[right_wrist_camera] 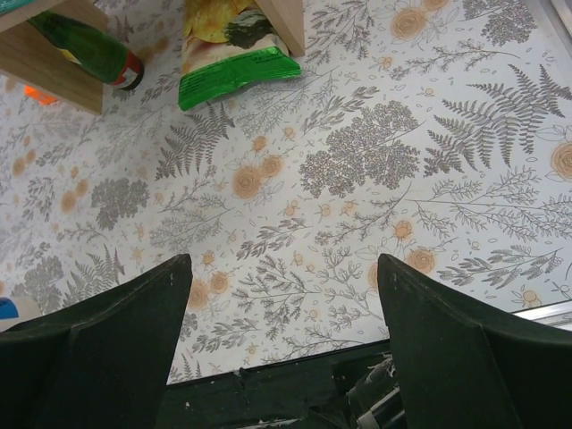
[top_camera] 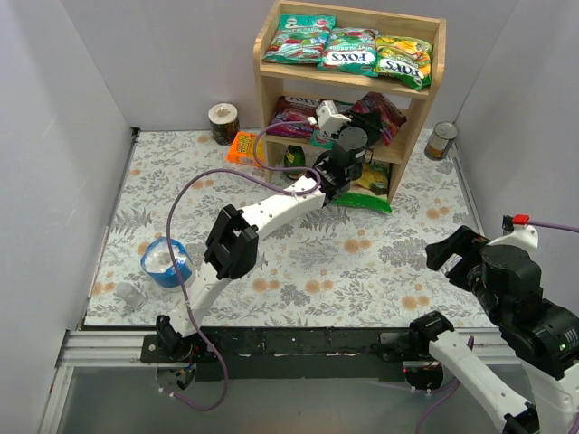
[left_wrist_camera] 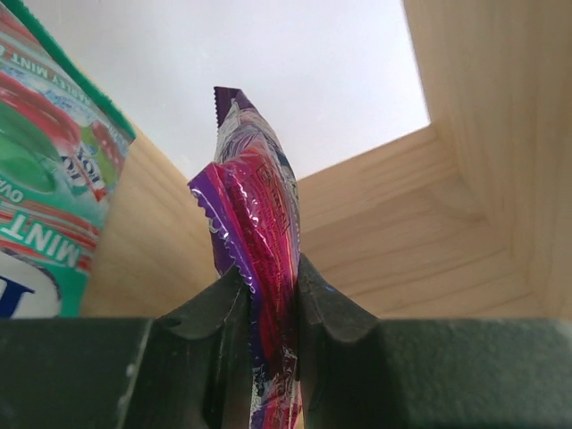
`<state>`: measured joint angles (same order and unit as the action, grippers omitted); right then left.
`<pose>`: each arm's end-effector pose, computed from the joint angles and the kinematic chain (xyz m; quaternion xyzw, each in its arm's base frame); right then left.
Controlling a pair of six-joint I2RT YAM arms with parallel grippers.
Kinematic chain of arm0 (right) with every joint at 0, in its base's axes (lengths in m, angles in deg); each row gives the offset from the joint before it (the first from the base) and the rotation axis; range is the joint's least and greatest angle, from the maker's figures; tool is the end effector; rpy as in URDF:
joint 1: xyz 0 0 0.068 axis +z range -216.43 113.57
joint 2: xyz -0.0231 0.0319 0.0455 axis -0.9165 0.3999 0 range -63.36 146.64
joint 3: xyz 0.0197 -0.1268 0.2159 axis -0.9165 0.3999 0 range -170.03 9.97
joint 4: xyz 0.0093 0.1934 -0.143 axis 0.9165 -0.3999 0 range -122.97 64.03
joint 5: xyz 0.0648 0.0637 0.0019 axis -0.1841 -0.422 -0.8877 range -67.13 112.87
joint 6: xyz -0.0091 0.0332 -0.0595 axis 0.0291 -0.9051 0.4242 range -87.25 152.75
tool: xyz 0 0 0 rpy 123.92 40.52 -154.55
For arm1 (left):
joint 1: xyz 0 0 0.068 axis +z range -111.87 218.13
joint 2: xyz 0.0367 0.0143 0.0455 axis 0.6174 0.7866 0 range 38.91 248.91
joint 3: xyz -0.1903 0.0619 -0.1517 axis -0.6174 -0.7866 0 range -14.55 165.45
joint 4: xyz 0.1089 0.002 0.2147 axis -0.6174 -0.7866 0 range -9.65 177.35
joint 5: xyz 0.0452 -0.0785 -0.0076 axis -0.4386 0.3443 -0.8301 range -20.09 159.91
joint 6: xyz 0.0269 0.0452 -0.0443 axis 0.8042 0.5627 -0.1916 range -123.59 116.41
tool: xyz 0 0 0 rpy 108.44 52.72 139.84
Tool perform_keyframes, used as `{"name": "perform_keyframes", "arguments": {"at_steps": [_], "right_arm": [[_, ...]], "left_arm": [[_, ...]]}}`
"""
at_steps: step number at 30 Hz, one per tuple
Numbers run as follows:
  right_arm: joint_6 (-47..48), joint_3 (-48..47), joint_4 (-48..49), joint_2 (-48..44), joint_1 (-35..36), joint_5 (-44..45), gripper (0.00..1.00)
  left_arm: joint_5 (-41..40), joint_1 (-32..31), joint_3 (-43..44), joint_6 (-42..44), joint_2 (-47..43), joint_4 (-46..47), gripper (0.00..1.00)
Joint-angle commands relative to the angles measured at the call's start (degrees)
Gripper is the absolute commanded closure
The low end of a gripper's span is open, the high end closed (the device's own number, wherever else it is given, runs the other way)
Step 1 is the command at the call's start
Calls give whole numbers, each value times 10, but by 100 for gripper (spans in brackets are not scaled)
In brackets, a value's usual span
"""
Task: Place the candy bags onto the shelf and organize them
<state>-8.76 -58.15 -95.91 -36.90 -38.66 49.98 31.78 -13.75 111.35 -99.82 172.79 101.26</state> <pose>0.0462 -0.0042 0.3555 0.2192 0.8141 0.1180 0.5247 0.3563 -0.3984 0.3282 -0.4635 0.4945 -0.6149 0.4031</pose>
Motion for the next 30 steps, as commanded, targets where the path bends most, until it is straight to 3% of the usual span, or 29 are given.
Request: {"name": "perform_keyframes", "arguments": {"at_steps": [1,7,19,23,30], "right_arm": [[3,-30,-32,-6,5,32,9],[-4,-34,-46,-15,22,47,9],[-14,-37,-47,-35,49,76,9],[-20,-33,-47,-38,55,85,9],[-34,-30,-47,-49,67,103,9]], "left_arm": [[-81,-6,56,3,0,74,100],[-85,-7,78,6,31,88,100],[-20,-14,108,-3,95,118,100],[13,-23,124,-19,119,115,88],[34,-45,123,-3,129,109,83]]}}
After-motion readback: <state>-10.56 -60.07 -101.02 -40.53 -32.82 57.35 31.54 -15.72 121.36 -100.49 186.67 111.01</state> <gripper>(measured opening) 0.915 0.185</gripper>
